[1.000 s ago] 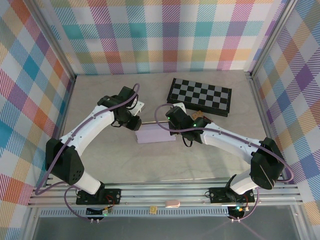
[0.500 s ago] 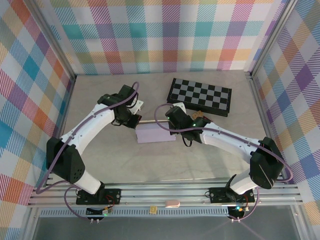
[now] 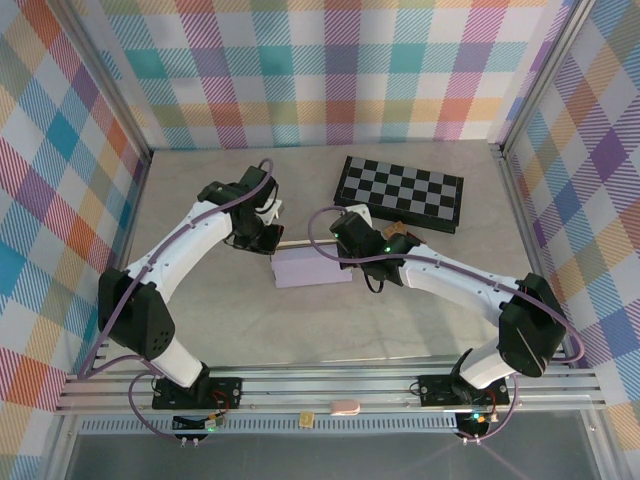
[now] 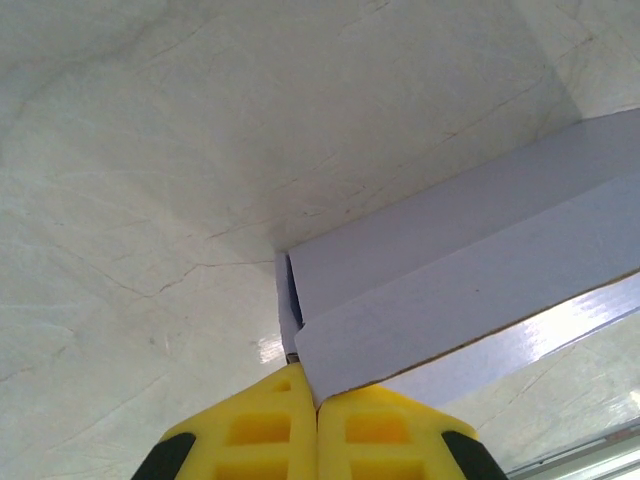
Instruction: Fold the paper box
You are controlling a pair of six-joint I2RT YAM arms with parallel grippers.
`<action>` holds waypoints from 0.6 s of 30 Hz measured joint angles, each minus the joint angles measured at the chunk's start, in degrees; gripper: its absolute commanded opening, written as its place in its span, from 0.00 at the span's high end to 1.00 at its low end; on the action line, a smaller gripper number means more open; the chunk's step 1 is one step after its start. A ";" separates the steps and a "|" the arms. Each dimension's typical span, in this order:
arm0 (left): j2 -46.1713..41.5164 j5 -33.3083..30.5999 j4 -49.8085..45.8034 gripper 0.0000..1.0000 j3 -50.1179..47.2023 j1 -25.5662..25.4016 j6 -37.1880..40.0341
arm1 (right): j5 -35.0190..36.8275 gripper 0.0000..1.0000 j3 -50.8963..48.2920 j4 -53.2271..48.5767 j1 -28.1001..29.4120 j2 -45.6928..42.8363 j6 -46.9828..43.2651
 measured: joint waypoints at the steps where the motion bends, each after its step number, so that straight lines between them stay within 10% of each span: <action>1: 0.00 -0.02 0.09 1.00 -0.13 -0.02 -0.90 | 0.11 1.00 0.09 0.00 0.00 0.11 0.02; 18: -7.10 -4.31 12.94 1.00 -11.30 -2.23 -8.55 | 0.59 1.00 0.33 0.07 -0.11 0.48 -0.02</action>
